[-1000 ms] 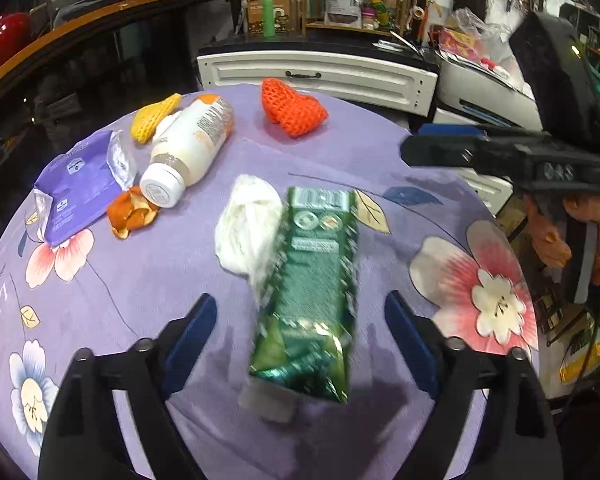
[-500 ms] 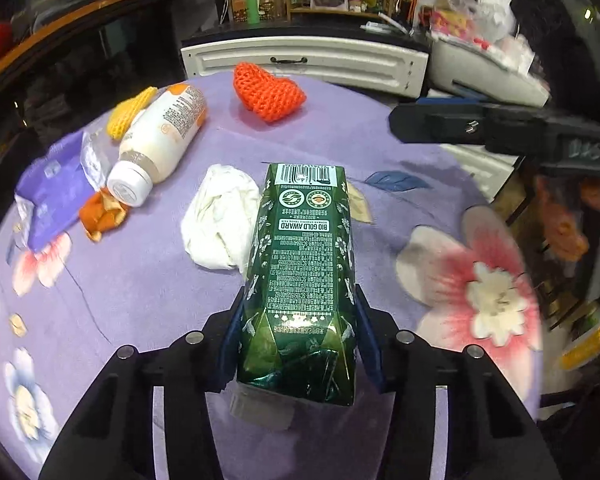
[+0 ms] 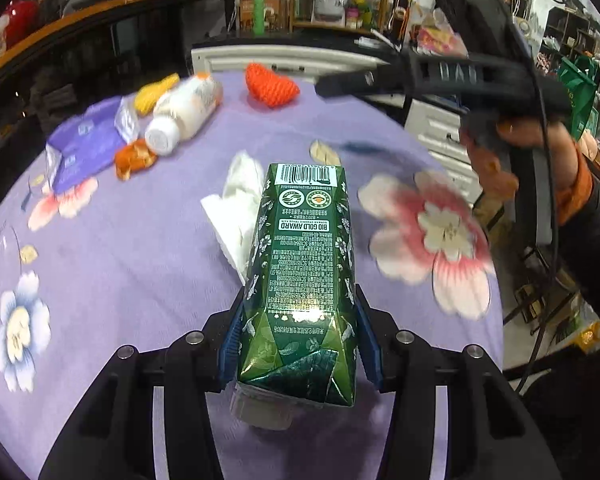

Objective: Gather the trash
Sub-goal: 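Hold the green carton in the left tool while the right tool grasps the white tissue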

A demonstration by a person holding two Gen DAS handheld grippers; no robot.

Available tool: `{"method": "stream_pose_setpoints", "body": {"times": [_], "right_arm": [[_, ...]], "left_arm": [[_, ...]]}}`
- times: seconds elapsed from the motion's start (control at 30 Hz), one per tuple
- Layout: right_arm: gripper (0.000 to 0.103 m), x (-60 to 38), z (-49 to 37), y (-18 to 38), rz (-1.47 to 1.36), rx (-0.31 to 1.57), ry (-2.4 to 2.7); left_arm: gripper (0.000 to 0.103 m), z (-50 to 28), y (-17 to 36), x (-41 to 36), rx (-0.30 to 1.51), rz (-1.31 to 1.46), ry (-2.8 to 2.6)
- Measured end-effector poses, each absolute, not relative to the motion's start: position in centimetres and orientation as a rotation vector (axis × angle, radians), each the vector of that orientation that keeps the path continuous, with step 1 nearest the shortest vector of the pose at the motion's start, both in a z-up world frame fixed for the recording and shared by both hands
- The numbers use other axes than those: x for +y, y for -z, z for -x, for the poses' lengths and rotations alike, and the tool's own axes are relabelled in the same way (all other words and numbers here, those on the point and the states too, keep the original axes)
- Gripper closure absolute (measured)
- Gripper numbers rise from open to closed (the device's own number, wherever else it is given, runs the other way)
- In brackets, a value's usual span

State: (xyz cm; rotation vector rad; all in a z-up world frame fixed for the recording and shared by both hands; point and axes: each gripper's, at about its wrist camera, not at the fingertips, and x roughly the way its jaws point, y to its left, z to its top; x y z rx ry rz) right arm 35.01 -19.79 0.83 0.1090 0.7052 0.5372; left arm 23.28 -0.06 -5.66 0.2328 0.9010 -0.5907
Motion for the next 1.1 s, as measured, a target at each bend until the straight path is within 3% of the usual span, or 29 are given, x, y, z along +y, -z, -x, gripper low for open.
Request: {"method": "stream_pose_setpoints", "body": {"times": [0.23, 0.3, 0.37, 0.63, 0.73, 0.8, 0.87, 0.97, 1.1], "right_arm": [[0.02, -16.9, -34.5, -0.4, -0.077, 0.752, -0.608], [0.02, -15.9, -34.7, -0.1, -0.098, 0.787, -0.648], [0.02, -15.2, -34.7, 0.1, -0.11, 0.81, -0.677], [0.023, -12.2, -35.3, 1.9, -0.07, 0.933, -0.709], [0.043, -11.3, -36.2, 2.8, -0.062, 0.99, -0.699], [0.066, -10.8, -36.6, 3.3, -0.058, 1.017, -0.706], [0.082, -10.7, -36.6, 3.5, -0.067, 1.02, -0.701], [0.089, -10.9, -36.2, 3.1, -0.084, 0.985, -0.721], [0.091, -11.6, -34.7, 0.7, -0.07, 0.85, -0.724]], "left_arm": [[0.054, -22.3, 6.2, 0.0, 0.897, -0.245, 0.621], [0.05, -22.2, 6.2, -0.3, 0.892, -0.26, 0.622], [0.038, -22.0, 6.1, -0.4, 0.882, -0.271, 0.619], [0.028, -21.3, 5.3, 1.4, 0.858, -0.268, 0.578], [0.026, -21.0, 5.0, 2.3, 0.849, -0.244, 0.567], [0.026, -20.9, 4.8, 2.6, 0.844, -0.234, 0.561], [0.026, -20.7, 4.7, 2.6, 0.836, -0.229, 0.559], [0.026, -20.7, 4.5, 2.2, 0.831, -0.224, 0.565], [0.026, -21.1, 4.6, 0.7, 0.84, -0.255, 0.571]]}}
